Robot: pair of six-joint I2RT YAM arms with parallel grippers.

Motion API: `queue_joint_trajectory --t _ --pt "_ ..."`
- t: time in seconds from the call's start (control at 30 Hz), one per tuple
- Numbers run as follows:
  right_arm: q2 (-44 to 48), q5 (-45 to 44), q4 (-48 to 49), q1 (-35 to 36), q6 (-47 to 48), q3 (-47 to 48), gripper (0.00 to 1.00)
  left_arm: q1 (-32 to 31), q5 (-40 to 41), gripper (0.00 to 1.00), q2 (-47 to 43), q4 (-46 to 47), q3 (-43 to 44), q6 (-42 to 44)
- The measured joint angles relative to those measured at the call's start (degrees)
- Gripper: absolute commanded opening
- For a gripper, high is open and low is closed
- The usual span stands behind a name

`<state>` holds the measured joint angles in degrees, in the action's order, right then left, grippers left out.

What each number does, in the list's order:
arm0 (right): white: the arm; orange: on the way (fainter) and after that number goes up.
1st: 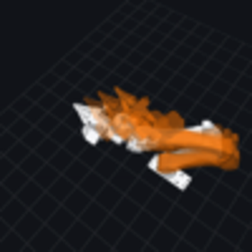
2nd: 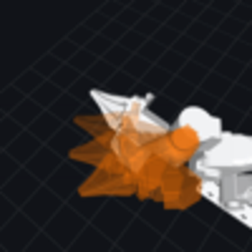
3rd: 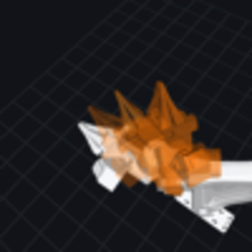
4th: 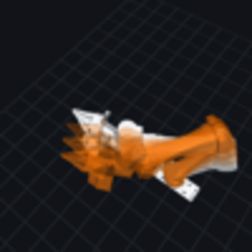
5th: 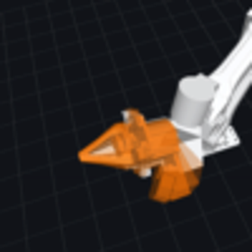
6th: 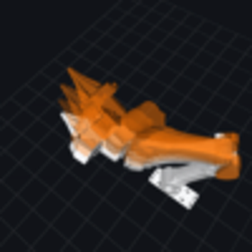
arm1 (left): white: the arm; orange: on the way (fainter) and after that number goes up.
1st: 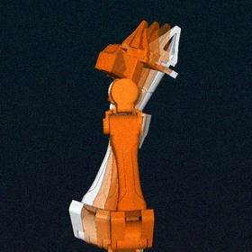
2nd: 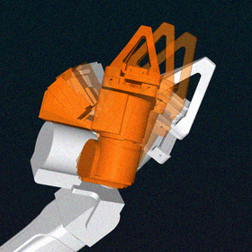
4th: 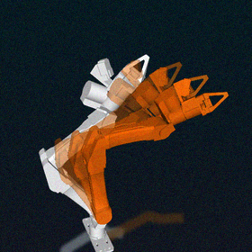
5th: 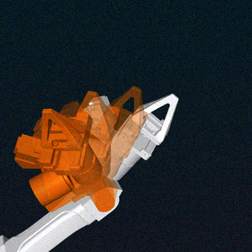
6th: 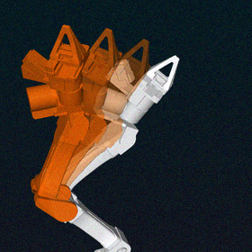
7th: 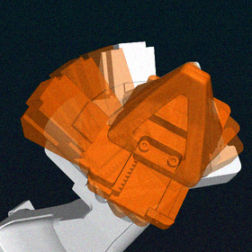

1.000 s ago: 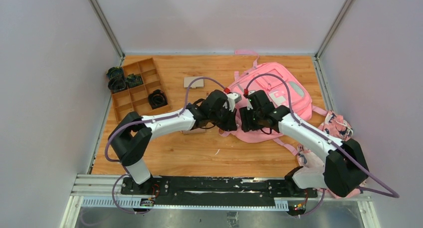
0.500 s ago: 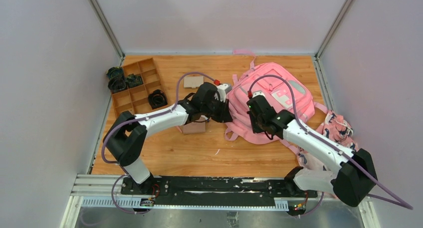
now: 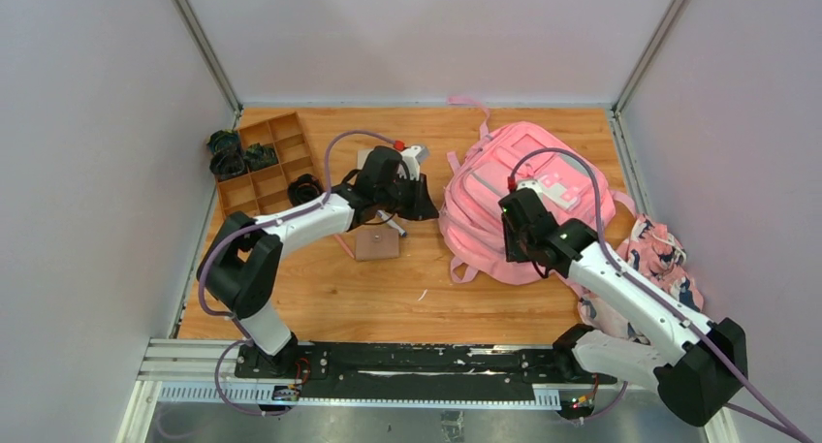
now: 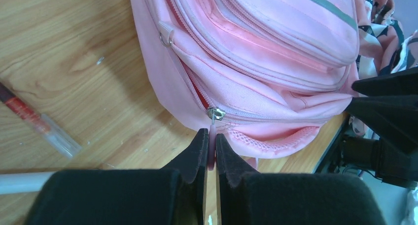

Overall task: Pack the student bag
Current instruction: Zip the student bag at the center of the board.

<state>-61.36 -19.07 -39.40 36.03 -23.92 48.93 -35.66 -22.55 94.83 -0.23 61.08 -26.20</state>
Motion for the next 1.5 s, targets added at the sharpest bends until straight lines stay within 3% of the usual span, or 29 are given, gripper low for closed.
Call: queue_joint_trajectory --t 0.1,0.27,0.63,0.7,0.77,0.8,0.87,1.2,1.5 --pt "2.12 1.88 -2.08 -0.81 1.73 0.37 0.56 -0.15 -0.28 0.0 0.17 0.04 -0.44 -0.44" --pt "1.14 4.55 -2.54 2.49 4.37 5.44 0.58 -1.9 0.72 0.0 -0.44 0.55 -3.5 -1.09" --pt "-15.8 6.95 4.83 11.63 8.83 12.5 0.57 -4.2 0.52 0.0 -4.39 3.17 -9.05 -3.93" --pt "-19.32 6.93 6.45 11.89 9.35 13.05 0.52 -4.2 0.35 0.0 -4.39 3.5 -9.14 -4.42" --pt "-22.21 6.56 7.76 11.91 9.79 13.16 0.4 -4.17 0.02 0.0 -4.39 3.85 -9.14 -4.55" --pt "-23.43 6.1 8.13 11.91 9.88 13.16 0.32 -4.17 -0.13 0.0 -4.39 4.04 -9.14 -4.66" --pt "-24.83 5.01 8.26 11.93 9.97 13.14 0.02 -4.17 -0.24 0.0 -4.39 4.28 -9.18 -4.66" --pt "-13.62 2.34 5.64 12.15 7.72 7.48 0.0 -4.46 -3.89 0.0 -4.39 7.78 -9.31 -4.94" --pt "-2.1 1.14 -0.81 12.22 -4.26 0.66 0.0 -2.54 -8.35 0.0 2.01 8.09 -4.55 -5.73"
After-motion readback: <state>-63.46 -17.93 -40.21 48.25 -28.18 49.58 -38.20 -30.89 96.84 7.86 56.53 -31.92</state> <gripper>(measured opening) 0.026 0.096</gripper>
